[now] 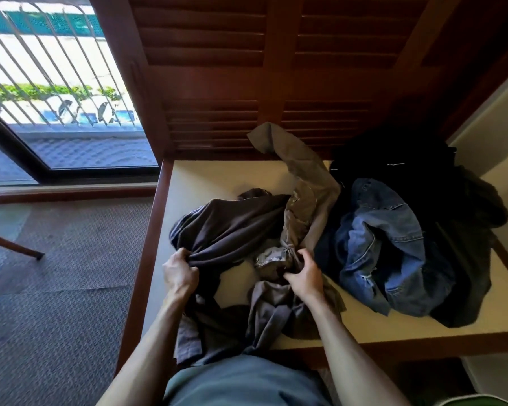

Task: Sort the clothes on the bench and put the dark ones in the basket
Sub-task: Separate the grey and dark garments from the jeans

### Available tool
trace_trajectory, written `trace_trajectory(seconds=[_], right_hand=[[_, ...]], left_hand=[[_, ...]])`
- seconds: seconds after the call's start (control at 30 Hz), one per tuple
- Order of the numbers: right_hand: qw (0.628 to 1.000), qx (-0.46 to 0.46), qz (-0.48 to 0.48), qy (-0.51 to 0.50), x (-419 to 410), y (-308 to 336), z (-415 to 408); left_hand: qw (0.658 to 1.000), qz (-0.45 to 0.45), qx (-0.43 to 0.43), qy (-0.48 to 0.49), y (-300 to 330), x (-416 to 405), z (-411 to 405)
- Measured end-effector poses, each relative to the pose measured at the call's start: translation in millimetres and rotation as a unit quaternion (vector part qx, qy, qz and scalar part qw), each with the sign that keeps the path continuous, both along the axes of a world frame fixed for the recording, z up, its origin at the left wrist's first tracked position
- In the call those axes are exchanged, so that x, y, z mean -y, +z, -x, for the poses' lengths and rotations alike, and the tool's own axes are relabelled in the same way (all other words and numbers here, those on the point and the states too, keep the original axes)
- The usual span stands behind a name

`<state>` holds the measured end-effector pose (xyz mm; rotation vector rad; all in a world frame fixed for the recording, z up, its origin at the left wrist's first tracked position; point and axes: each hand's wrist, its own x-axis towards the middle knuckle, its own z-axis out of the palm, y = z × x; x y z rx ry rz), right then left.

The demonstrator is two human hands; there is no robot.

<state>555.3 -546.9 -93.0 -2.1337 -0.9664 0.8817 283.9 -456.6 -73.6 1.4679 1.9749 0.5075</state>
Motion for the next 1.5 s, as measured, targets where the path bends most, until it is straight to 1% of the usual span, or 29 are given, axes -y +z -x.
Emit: trace_trajectory(seconds=[0.03, 0.1, 0.17, 0.2, 0.23, 0.3, 0.33, 0.4, 0.47, 0.5, 0.53, 0.6, 0.67, 0.8, 0.9, 0.97, 1.0, 1.03, 1.07, 1.1, 1.13, 1.17, 1.23, 1.27, 1.3, 1.33, 1.4, 1.47, 1.5], right_hand=[[1.000, 0.005, 0.023, 0.011, 3.0, 1.2, 1.1], [0.994, 0.043, 0.086, 0.051, 5.2, 6.2, 2.8], [0.979, 0.141, 0.128, 0.073, -0.2, 15.6, 3.0], [0.972, 0.181, 0.131, 0.069, -4.1, 21.0, 3.4], [0.973, 0.186, 0.123, 0.051, -7.9, 25.5, 4.6], [0.988, 0.125, 0.094, 0.010, -12.9, 25.3, 6.3], [0.992, 0.094, 0.086, 0.010, -13.9, 21.9, 7.3], [0.987, 0.089, 0.122, 0.053, -15.3, 12.5, 9.3], [0.972, 0.122, 0.181, 0.091, -17.4, 6.3, 10.6], [0.969, 0.131, 0.186, 0.094, -18.9, 3.4, 11.7], [0.973, 0.125, 0.170, 0.091, -20.6, 2.6, 14.4], [0.991, 0.067, 0.097, 0.055, -20.4, 3.8, 24.5], [0.998, 0.022, 0.053, 0.034, -17.5, 5.2, 36.3], [0.999, 0.005, -0.029, 0.041, -21.4, 20.9, 42.4], [0.991, 0.001, -0.122, 0.045, -33.4, 68.7, 47.1], [0.976, 0.025, -0.210, 0.054, -42.2, 107.5, 49.7], [0.966, 0.039, -0.249, 0.063, -47.2, 124.5, 49.0], [0.953, 0.051, -0.286, 0.080, -51.2, 137.1, 46.1], [0.942, 0.063, -0.315, 0.097, -53.7, 146.7, 42.6], [0.935, 0.070, -0.332, 0.101, -54.5, 155.8, 38.8], [0.932, 0.074, -0.343, 0.091, -54.2, 162.9, 36.0], [0.930, 0.079, -0.352, 0.076, -53.2, 167.7, 34.1], [0.919, 0.125, -0.371, 0.052, -45.1, 166.4, 35.7], [0.911, 0.169, -0.374, 0.046, -38.3, 159.5, 39.2], [0.901, 0.214, -0.374, 0.043, -29.9, 148.7, 43.8], [0.893, 0.254, -0.368, 0.051, -19.6, 134.3, 48.9], [0.886, 0.310, -0.328, 0.106, 4.6, 97.8, 56.4], [0.891, 0.311, -0.274, 0.186, 32.0, 55.7, 67.8], [0.896, 0.289, -0.252, 0.223, 45.9, 35.9, 73.5]], left_hand=[[1.000, 0.020, -0.012, 0.001, 0.6, -1.6, 11.0], [0.992, 0.108, -0.047, -0.038, 6.6, -6.2, 24.1], [0.977, 0.177, -0.090, -0.082, 15.9, -12.0, 21.1], [0.972, 0.176, -0.110, -0.106, 20.4, -17.3, 13.6], [0.970, 0.162, -0.123, -0.136, 24.5, -23.2, 3.6], [0.971, 0.142, -0.099, -0.166, 26.2, -33.6, -16.0], [0.975, 0.144, -0.067, -0.153, 24.2, -38.0, -23.4], [0.983, 0.153, -0.030, -0.102, 13.7, -40.5, -33.0], [0.985, 0.135, -0.068, -0.078, 1.9, -35.8, -40.5], [0.986, 0.116, -0.085, -0.085, -2.5, -32.1, -43.8], [0.987, 0.094, -0.091, -0.099, -6.6, -27.8, -46.5], [0.987, 0.043, -0.078, -0.131, -10.4, -16.9, -50.8], [0.990, 0.010, -0.036, -0.133, -10.0, -7.4, -49.6], [0.994, -0.004, 0.077, -0.081, -1.5, -12.4, -35.1], [0.995, 0.016, 0.077, -0.069, 13.4, -21.4, -27.6], [0.993, 0.008, 0.061, -0.098, 30.2, -24.9, -28.6], [0.989, -0.015, 0.077, -0.125, 39.7, -26.7, -30.2], [0.979, -0.046, 0.110, -0.168, 52.7, -26.2, -32.0], [0.959, -0.073, 0.168, -0.216, 64.7, -26.3, -34.1], [0.936, -0.075, 0.241, -0.243, 78.7, -23.2, -39.1], [0.915, -0.063, 0.305, -0.256, 89.7, -19.4, -45.2], [0.901, -0.056, 0.347, -0.255, 100.7, -15.5, -50.9], [0.904, -0.037, 0.352, -0.240, 115.6, -9.4, -63.0], [0.899, -0.004, 0.373, -0.228, 117.7, -8.6, -66.5], [0.881, 0.050, 0.417, -0.215, 120.3, -6.0, -69.6], [0.839, 0.125, 0.499, -0.179, 119.9, -5.5, -71.8], [0.799, 0.176, 0.561, -0.125, 116.1, -6.5, -72.2], [0.823, 0.159, 0.530, -0.126, 105.3, -9.2, -76.3], [0.851, 0.130, 0.484, -0.155, 97.6, -7.1, -77.8]])
